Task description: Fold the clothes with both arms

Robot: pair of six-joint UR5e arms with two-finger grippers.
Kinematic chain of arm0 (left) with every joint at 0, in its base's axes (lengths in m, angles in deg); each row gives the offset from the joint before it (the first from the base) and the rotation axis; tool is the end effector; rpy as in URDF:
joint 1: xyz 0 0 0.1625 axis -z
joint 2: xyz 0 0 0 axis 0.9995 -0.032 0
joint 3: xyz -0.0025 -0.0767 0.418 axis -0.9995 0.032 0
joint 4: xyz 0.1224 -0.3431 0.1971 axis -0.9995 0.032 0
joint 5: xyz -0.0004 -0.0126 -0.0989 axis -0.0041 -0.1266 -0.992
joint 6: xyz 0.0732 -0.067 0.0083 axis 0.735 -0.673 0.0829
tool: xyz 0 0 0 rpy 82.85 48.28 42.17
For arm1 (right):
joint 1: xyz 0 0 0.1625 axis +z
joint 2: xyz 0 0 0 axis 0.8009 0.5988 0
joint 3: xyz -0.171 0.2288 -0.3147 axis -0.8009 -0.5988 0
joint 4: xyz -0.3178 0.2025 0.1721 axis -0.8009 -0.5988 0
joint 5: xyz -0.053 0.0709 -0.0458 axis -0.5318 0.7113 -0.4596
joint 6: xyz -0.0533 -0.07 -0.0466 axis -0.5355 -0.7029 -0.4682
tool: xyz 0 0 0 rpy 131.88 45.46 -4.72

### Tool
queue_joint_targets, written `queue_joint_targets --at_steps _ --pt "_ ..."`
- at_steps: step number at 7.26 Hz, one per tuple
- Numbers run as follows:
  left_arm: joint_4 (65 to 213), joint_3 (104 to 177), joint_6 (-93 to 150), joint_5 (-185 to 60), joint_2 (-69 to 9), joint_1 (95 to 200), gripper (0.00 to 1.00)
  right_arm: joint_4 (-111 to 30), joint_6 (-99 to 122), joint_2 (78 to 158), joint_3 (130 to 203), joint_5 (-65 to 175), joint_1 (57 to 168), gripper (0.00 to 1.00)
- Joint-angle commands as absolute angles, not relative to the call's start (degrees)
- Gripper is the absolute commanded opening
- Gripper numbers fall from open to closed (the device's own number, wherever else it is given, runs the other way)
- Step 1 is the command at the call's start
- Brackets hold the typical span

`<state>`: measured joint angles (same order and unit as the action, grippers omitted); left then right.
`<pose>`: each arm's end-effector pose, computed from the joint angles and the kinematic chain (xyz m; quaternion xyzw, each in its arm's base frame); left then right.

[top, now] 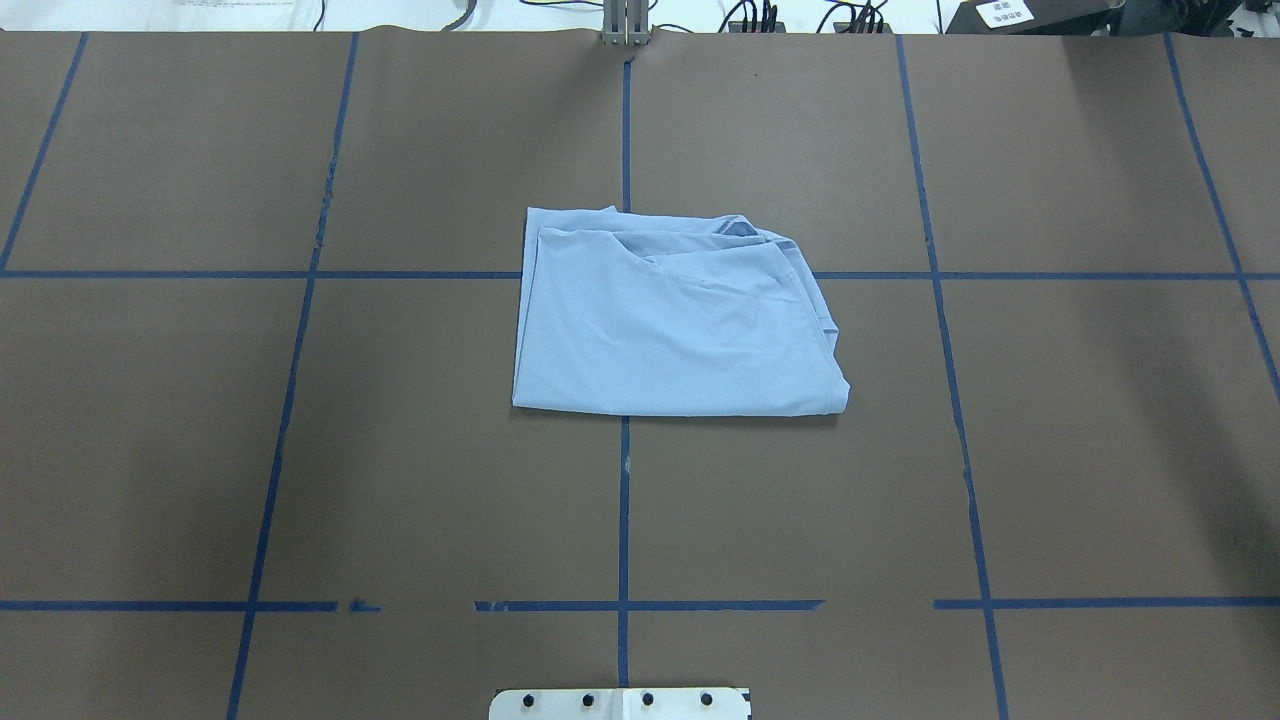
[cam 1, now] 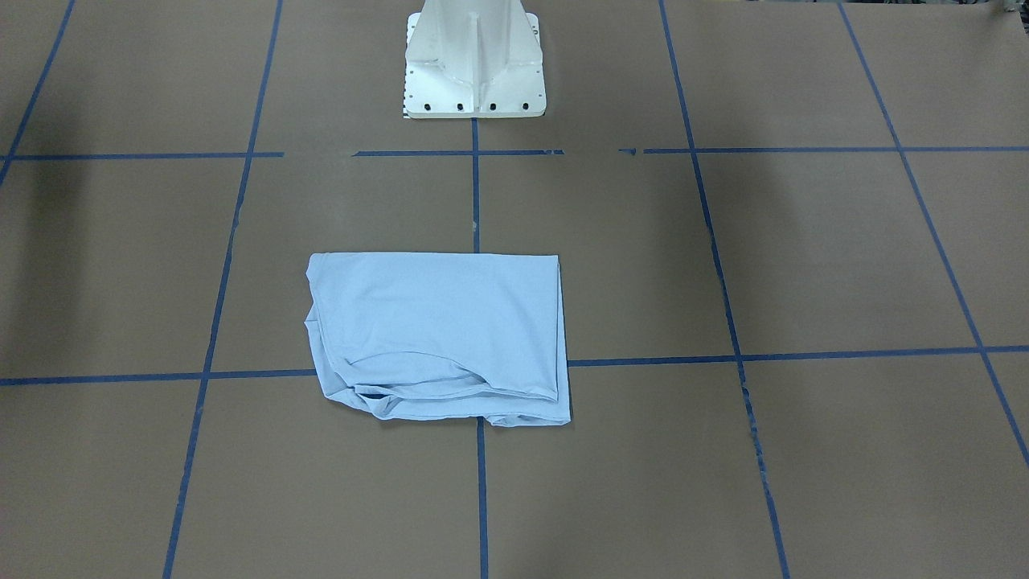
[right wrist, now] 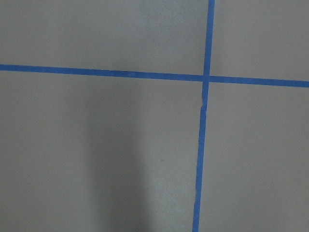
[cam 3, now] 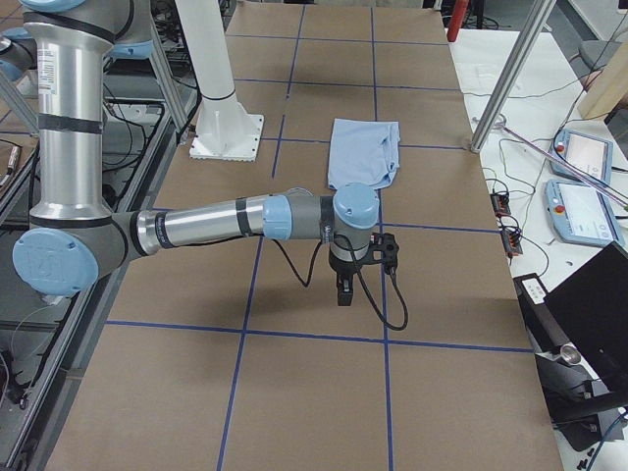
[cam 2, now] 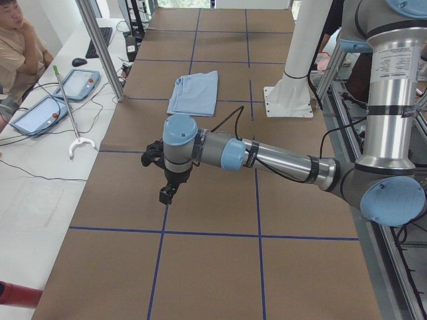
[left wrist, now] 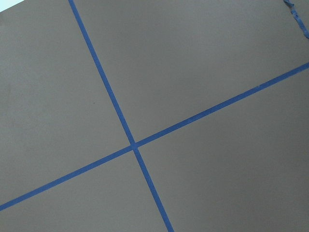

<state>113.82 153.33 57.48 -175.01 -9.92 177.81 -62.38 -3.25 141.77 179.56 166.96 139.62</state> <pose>-0.0609 -0.4925 0.5410 0.1607 0.3557 0.1654 0.9057 0.0338 -0.4603 0.5718 0.0048 -0.3843 -0.0251 0.9228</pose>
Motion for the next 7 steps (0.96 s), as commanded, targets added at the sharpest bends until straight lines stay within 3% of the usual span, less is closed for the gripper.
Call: queue_joint_targets --at_steps 1,7 --pt "113.8 152.4 54.8 -175.3 -10.0 177.8 1.0 -62.5 -3.3 142.0 179.2 166.4 139.4 1.0" --pt "114.0 150.4 49.8 -175.3 -10.1 177.8 1.0 -62.5 -3.3 142.2 179.0 166.4 138.9 1.0"
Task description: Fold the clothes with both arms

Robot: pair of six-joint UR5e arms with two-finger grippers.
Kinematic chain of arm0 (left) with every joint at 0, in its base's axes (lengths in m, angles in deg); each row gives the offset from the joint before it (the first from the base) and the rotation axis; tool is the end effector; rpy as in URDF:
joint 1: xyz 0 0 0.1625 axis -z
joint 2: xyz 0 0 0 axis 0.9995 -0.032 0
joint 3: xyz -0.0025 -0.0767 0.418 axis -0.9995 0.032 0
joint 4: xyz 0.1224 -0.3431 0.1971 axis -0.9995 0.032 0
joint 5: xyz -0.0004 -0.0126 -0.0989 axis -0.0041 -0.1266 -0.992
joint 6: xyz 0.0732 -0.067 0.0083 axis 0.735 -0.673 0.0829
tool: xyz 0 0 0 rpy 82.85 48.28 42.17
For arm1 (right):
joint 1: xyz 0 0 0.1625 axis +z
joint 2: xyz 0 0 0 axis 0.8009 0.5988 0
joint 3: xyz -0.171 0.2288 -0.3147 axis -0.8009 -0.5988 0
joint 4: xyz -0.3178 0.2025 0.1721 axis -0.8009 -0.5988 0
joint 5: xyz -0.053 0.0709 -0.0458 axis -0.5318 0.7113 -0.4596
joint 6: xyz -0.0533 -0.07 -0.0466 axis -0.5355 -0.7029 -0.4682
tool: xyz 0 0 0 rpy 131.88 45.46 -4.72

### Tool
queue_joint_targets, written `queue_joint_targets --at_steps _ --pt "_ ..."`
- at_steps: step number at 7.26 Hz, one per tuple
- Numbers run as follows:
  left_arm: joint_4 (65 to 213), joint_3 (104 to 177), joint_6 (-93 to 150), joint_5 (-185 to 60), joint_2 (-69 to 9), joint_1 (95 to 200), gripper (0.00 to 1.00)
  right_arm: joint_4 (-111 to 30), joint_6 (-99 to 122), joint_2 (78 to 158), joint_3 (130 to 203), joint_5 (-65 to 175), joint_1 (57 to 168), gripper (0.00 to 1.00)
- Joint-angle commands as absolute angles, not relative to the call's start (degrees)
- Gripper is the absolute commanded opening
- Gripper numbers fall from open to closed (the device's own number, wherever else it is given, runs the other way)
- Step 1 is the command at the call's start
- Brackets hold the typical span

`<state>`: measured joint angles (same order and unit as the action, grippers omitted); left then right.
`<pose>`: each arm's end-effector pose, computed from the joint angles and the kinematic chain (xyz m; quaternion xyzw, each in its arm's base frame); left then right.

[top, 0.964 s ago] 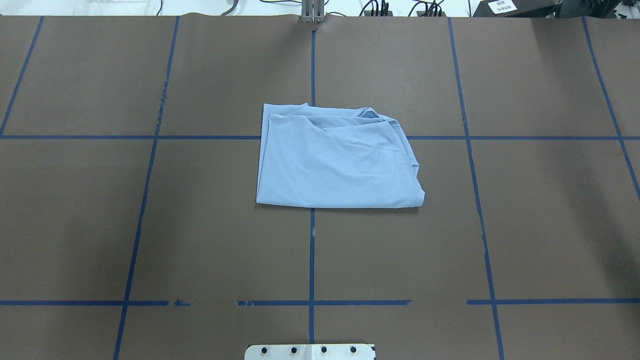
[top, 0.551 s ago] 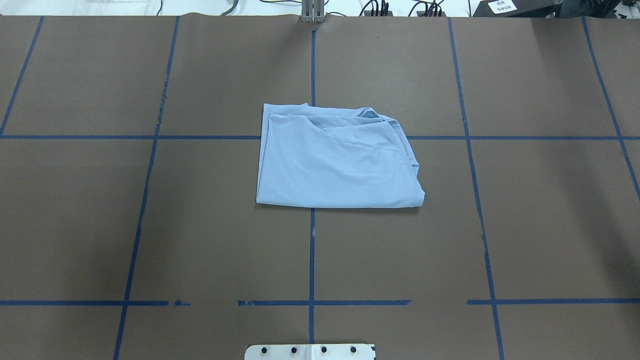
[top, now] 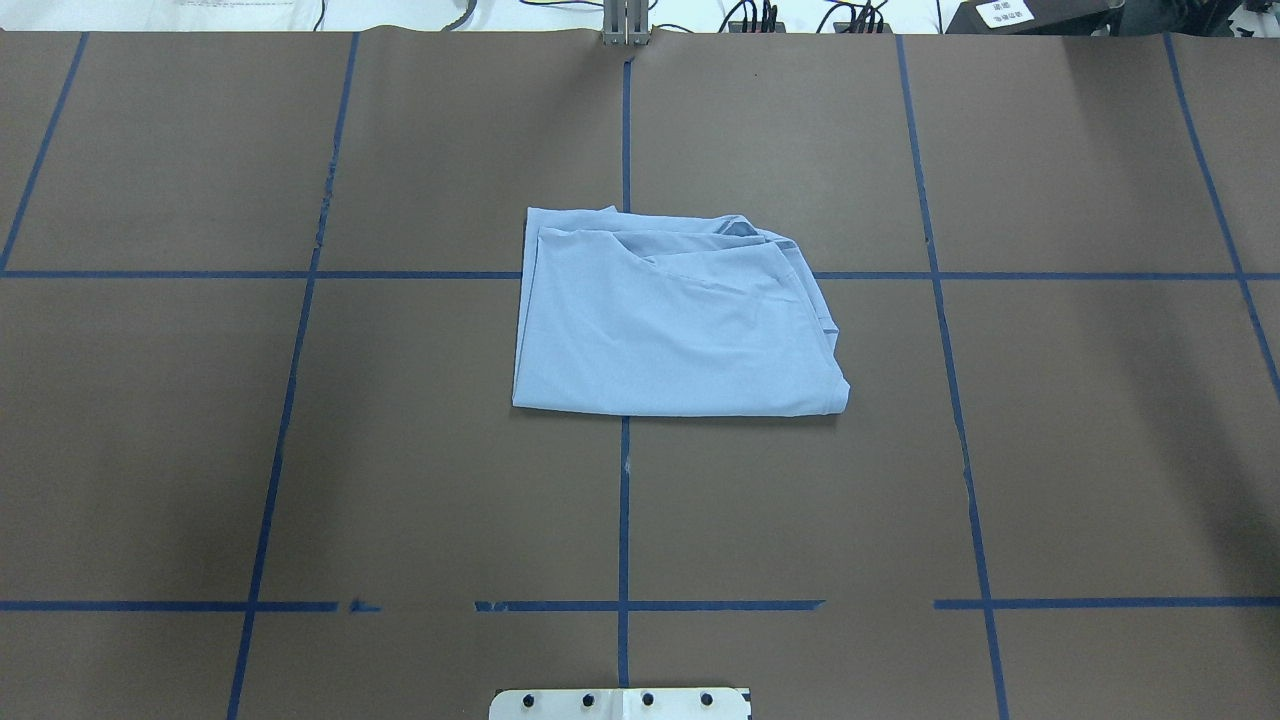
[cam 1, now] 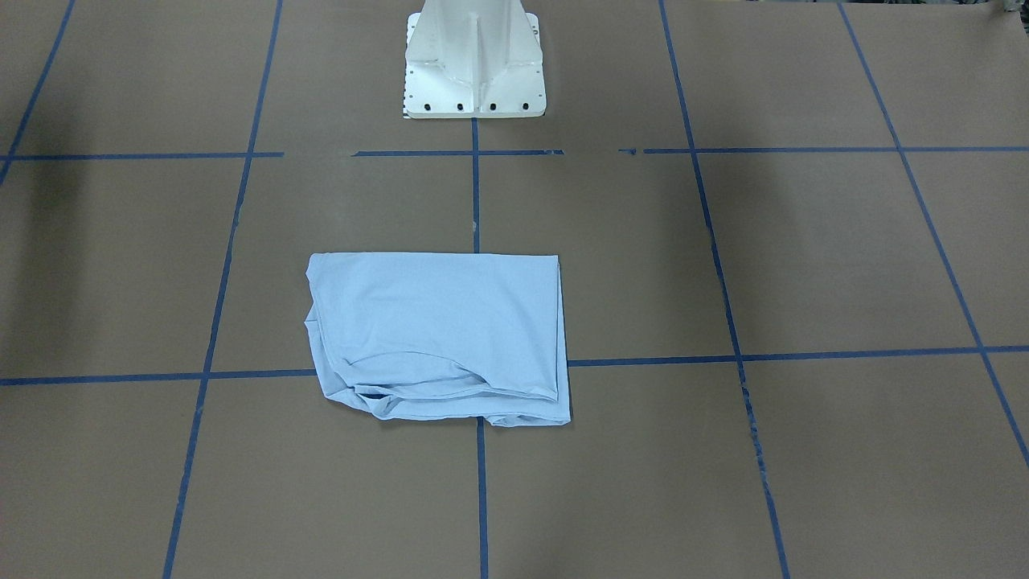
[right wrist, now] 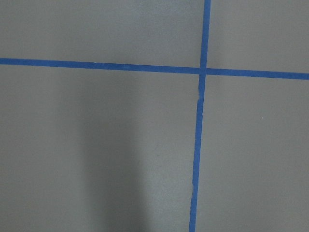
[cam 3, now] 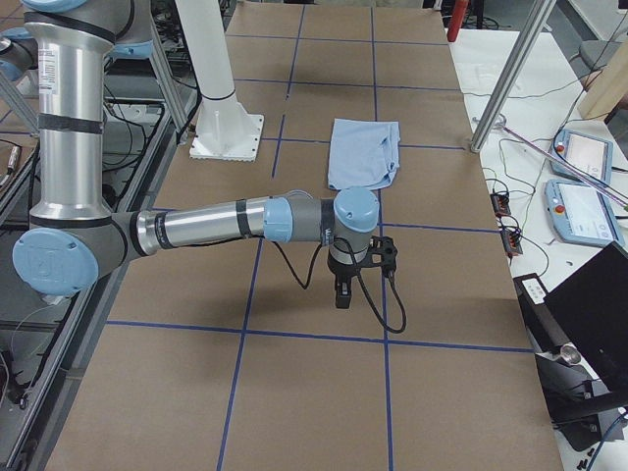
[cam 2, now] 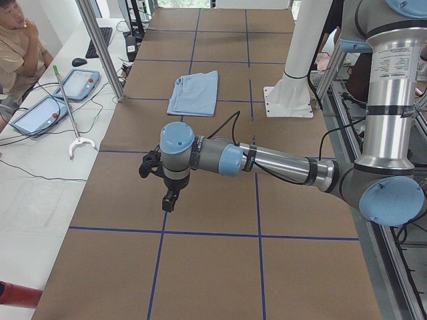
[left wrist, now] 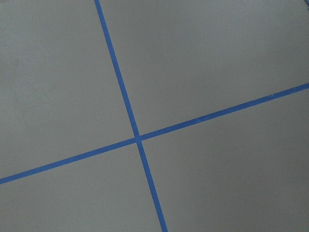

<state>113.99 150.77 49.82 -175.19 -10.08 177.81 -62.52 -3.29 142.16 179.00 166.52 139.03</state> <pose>-0.0606 -0.4953 0.5613 0.1188 0.3689 0.0975 0.9167 0.0298 -0.4578 0.5805 -0.0056 -0.3804 -0.0265 0.9244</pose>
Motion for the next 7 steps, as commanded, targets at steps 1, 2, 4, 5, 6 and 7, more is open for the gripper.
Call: queue_joint_targets --at_steps 1,2,4,5,6,7 --pt "114.0 150.8 49.8 -175.3 -10.0 177.8 1.0 -62.4 -3.3 142.2 178.6 166.4 138.2 1.0" --pt "114.0 150.7 49.8 -175.3 -10.0 177.8 1.0 -62.4 -3.2 142.0 178.1 166.5 137.8 1.0" --pt "114.0 151.0 49.8 -175.3 -10.0 177.8 1.0 -62.4 -3.2 141.9 178.1 166.5 137.7 1.0" --pt "114.0 150.9 49.7 -175.3 -10.0 177.8 1.0 -62.4 -3.2 141.8 178.1 166.5 137.7 1.0" --pt "114.0 151.2 49.7 -175.3 -10.1 177.8 1.0 -62.4 -3.2 141.7 178.1 166.5 137.7 1.0" --pt "114.0 151.4 49.7 -175.3 -10.2 177.8 1.0 -62.4 -3.1 141.6 178.1 166.6 137.7 1.0"
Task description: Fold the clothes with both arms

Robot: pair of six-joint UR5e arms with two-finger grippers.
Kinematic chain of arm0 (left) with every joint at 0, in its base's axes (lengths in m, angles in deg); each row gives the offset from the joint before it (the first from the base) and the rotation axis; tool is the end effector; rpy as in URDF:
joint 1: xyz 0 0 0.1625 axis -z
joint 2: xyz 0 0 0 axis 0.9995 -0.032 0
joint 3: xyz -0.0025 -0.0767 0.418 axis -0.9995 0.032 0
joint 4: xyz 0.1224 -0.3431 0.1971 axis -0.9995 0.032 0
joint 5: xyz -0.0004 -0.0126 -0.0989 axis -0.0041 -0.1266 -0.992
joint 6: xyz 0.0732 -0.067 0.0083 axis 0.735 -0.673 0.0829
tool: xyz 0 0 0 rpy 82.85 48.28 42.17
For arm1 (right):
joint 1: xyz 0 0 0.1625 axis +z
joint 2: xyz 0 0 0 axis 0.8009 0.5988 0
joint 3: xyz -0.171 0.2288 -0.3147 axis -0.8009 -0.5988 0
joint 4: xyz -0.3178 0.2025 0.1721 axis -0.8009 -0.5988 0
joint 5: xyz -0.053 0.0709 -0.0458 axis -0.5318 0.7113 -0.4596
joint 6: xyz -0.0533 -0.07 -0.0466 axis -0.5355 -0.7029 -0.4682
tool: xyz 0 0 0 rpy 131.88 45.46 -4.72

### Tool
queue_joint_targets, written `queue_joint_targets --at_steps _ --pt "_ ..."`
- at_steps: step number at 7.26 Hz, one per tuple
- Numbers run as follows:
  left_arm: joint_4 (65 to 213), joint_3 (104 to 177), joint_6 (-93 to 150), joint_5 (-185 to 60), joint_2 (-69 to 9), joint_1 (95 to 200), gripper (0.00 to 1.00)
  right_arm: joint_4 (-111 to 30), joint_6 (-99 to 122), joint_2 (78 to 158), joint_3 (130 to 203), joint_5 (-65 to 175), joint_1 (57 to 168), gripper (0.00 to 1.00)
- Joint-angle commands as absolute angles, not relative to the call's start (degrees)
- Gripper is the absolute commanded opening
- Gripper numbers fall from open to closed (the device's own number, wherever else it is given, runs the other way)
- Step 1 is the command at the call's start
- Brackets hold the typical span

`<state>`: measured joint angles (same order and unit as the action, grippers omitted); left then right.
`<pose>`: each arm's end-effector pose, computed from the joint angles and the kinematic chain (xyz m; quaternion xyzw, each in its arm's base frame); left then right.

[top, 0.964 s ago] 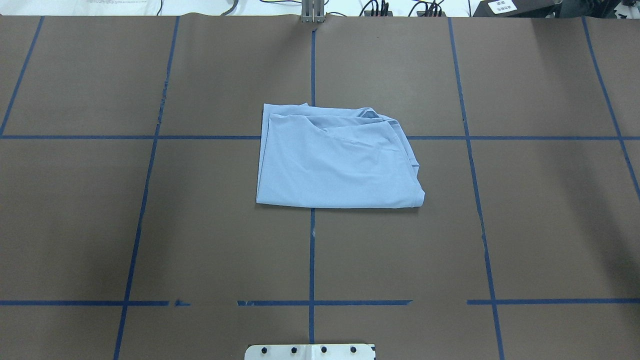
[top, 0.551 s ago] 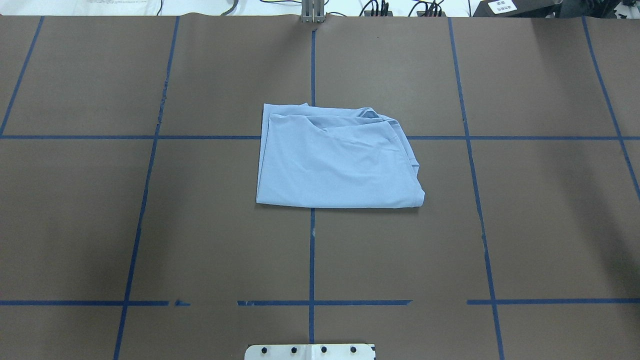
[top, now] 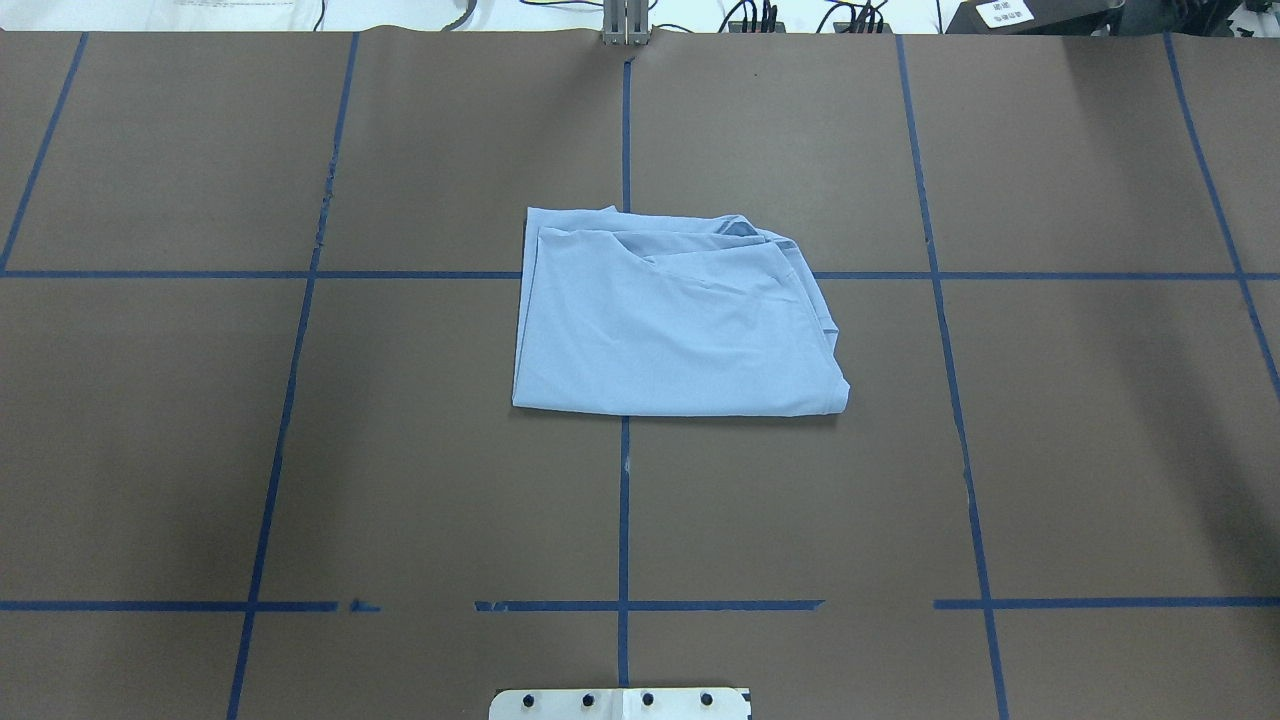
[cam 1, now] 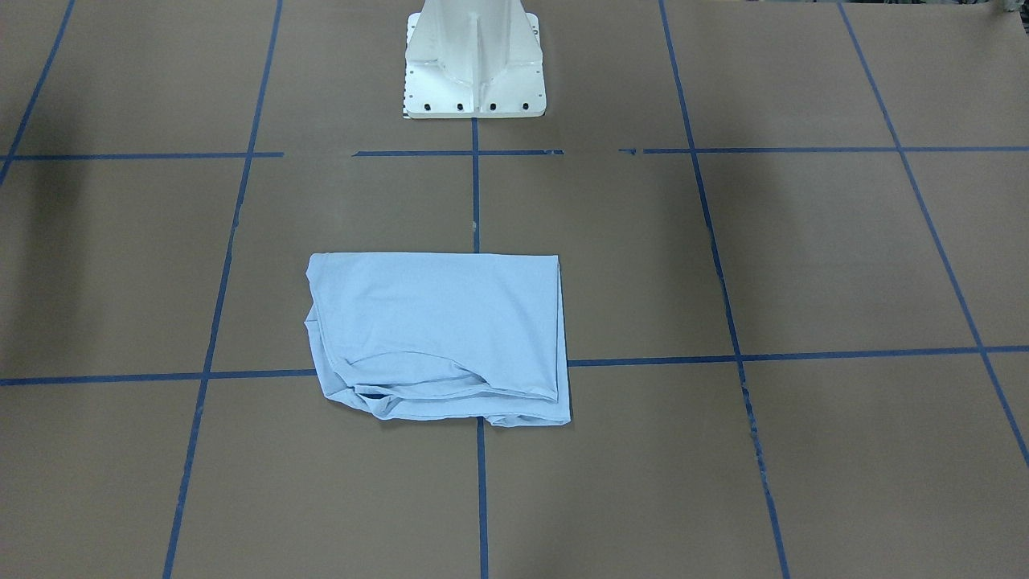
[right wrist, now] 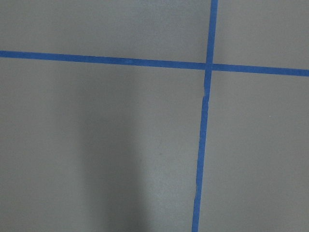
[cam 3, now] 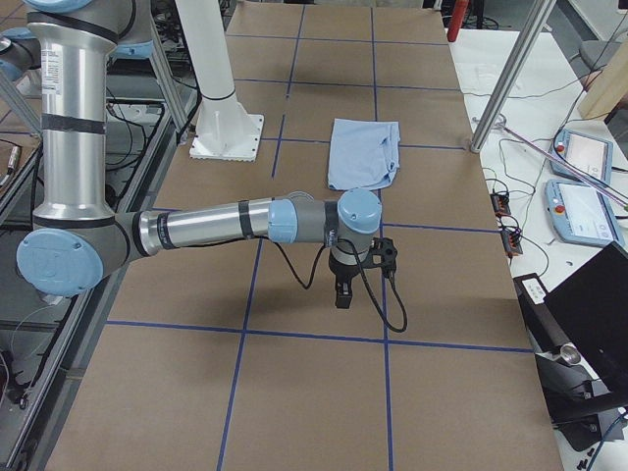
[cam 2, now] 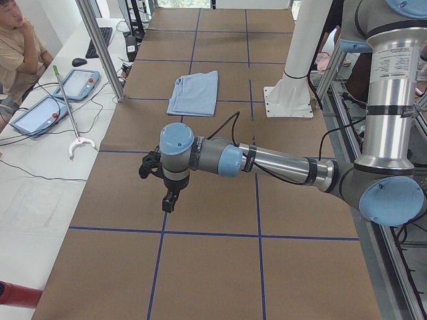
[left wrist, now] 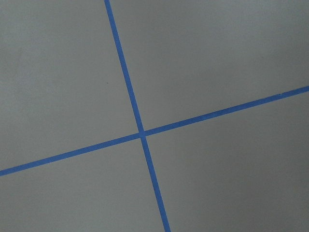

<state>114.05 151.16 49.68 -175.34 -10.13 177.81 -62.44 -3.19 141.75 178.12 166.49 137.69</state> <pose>-0.0604 -0.4954 0.5571 0.1223 0.3699 0.0981 0.9157 0.0188 -0.4616 0.5846 -0.0135 -0.3799 -0.0352 0.9243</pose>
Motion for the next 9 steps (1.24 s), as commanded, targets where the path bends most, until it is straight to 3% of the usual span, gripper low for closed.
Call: queue_joint_targets --at_steps 1,9 --pt "114.0 151.3 49.7 -175.3 -10.2 177.8 1.0 -62.4 -3.1 141.6 178.2 166.6 137.7 1.0" --pt "114.0 150.7 49.9 -174.9 -10.7 177.6 1.0 -62.4 -3.2 142.2 177.7 166.9 137.8 1.0"
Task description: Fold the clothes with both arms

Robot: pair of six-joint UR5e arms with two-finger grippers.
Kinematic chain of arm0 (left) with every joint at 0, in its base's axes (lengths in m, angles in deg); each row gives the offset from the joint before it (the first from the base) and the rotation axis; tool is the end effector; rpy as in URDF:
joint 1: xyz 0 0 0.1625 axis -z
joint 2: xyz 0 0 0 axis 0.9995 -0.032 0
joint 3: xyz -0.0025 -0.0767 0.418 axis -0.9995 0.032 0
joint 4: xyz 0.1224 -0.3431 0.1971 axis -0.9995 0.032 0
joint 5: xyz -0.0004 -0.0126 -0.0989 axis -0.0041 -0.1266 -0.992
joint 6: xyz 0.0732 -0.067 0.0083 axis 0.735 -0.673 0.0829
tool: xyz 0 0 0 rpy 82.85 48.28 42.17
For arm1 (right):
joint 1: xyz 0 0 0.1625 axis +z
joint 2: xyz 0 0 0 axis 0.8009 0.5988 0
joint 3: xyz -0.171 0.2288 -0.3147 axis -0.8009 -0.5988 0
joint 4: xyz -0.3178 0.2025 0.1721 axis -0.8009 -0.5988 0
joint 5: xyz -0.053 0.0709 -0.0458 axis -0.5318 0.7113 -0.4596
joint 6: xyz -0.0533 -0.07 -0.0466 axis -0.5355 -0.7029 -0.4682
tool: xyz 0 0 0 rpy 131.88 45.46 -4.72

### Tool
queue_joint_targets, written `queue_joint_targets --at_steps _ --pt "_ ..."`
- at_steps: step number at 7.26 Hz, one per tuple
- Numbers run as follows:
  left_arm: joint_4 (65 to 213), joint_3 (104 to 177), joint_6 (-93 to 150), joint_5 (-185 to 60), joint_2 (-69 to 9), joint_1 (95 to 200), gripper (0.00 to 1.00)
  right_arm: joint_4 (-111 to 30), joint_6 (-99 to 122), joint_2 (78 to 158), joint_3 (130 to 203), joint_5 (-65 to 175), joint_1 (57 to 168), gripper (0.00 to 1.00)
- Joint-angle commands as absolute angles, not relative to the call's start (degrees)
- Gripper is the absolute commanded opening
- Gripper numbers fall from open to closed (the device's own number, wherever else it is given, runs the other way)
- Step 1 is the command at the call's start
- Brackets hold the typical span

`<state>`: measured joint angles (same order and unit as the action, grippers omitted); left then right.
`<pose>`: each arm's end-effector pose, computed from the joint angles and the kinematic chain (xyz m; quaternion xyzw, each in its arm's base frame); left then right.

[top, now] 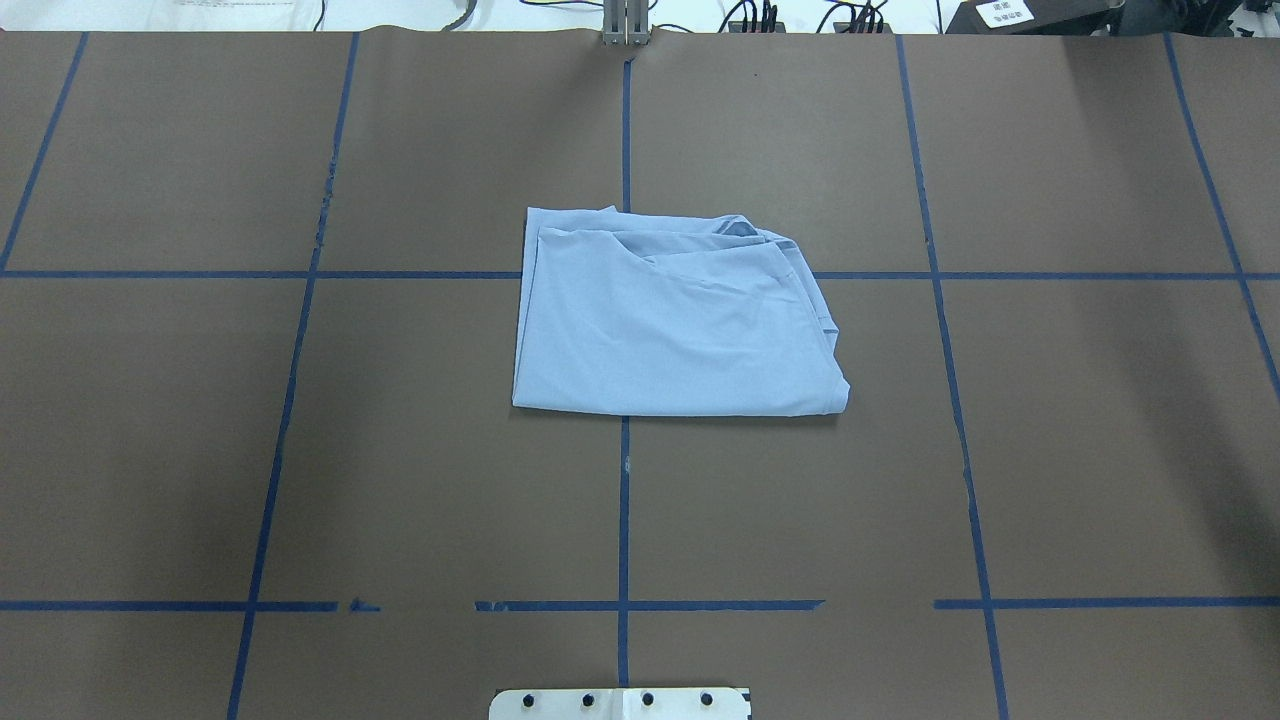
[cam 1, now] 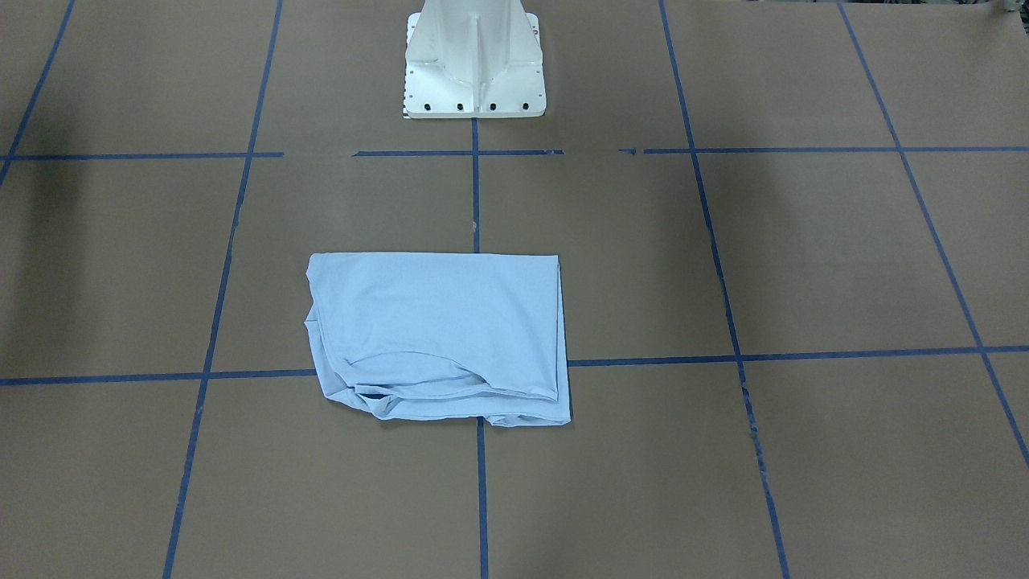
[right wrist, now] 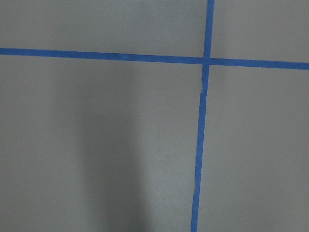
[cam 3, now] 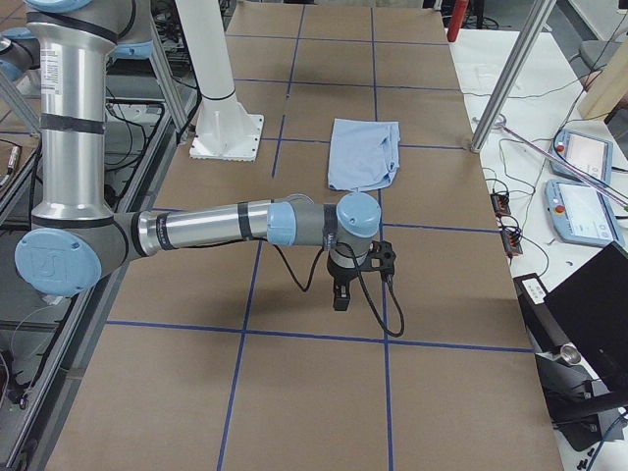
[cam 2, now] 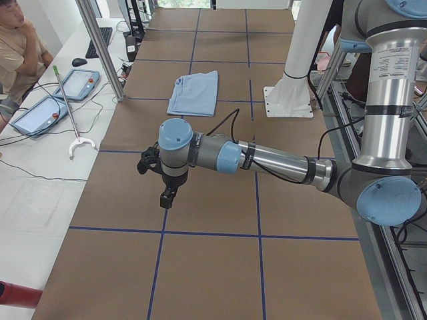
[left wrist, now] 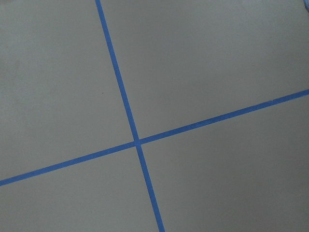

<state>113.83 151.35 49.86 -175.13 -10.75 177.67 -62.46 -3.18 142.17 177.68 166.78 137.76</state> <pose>-0.0594 -0.4996 0.5508 0.1272 0.3677 0.1024 0.9155 0.0194 -0.4583 0.5913 -0.0206 -0.3818 -0.0316 0.9235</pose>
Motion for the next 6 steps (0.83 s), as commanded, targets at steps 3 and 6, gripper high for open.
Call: queue_joint_targets --at_steps 3,6 --pt "114.0 146.9 50.1 -175.3 -10.7 177.6 1.0 -62.5 -3.2 142.2 177.5 167.0 137.8 1.0" --pt "114.0 146.4 50.0 -175.3 -10.7 177.6 1.0 -62.5 -3.2 142.2 177.6 167.6 137.8 1.0"
